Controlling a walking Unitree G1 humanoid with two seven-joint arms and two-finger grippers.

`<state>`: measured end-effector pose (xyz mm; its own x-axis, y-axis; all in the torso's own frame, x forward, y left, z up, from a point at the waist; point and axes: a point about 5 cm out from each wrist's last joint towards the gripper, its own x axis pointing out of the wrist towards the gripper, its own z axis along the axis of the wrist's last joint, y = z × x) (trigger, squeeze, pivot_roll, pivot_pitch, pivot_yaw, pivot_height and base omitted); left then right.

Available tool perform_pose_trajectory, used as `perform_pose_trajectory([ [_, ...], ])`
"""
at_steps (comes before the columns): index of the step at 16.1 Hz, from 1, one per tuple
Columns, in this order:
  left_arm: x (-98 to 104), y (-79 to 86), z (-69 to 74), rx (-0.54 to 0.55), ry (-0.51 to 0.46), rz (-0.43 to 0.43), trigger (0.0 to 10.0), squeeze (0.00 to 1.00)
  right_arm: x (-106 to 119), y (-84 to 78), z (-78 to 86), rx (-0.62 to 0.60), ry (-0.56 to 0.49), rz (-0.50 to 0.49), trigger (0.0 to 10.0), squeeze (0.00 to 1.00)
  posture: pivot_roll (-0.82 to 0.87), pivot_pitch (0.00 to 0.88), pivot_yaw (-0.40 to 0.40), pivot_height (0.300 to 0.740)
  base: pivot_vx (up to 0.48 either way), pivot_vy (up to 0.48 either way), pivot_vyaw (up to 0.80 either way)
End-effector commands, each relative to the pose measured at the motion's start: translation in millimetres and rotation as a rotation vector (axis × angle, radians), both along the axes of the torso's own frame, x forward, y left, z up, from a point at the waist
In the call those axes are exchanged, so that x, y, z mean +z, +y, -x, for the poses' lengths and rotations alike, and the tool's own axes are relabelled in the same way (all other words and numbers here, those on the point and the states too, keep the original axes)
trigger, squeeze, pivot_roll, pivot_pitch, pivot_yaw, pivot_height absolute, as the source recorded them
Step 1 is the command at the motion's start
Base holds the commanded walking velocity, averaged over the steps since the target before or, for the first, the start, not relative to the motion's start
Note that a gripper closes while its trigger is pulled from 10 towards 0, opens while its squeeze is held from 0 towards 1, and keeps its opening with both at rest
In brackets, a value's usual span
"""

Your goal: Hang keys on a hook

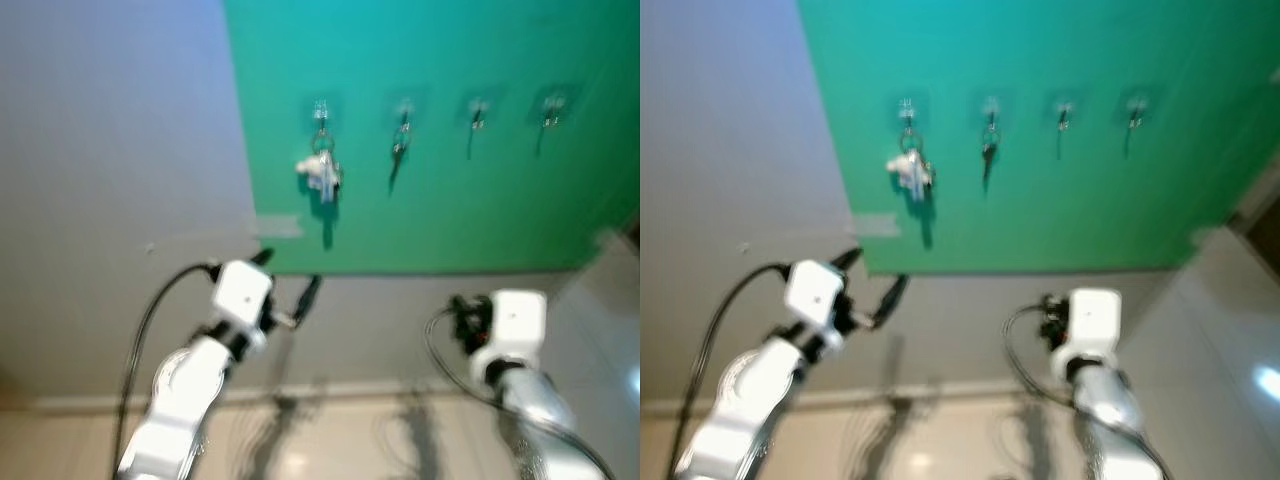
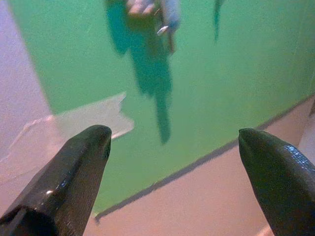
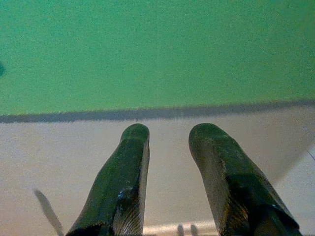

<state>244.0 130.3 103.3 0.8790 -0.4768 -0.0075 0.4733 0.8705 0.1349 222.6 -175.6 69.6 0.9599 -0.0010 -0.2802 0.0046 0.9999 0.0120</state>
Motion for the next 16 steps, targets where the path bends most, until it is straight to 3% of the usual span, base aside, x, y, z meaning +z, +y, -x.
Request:
perform_pose_trajectory([
  [1, 2.1, -5.4, -3.1, -0.013, -0.014, -0.001, 10.0, 0.00, 5.6, -10.4, 2.3, -0.035, -0.009, 0.031, 10.0, 0.00, -0.16, 0.000, 0.014, 0.740, 0.000, 0.431, -0.80],
  [8, 4.3, -13.3, -11.2, -0.060, -0.025, -0.001, 10.0, 0.00, 9.0, -14.3, 14.8, -0.095, -0.014, 0.026, 10.0, 0.00, -0.19, 0.000, 0.056, 0.740, 0.000, 0.413, -0.80],
  [10, 10.3, -18.4, -15.0, -0.085, -0.072, -0.001, 10.0, 0.00, 10.4, -20.8, 15.0, -0.130, -0.003, 0.069, 10.0, 0.00, -0.18, 0.000, 0.051, 0.740, 0.000, 0.000, -0.77],
  [16, 12.2, -21.4, -18.1, -0.111, -0.092, -0.024, 10.0, 0.00, 15.5, -13.2, 6.3, -0.108, -0.023, 0.018, 10.0, 0.00, -0.17, 0.000, 0.060, 0.740, 0.000, 0.000, -0.08],
])
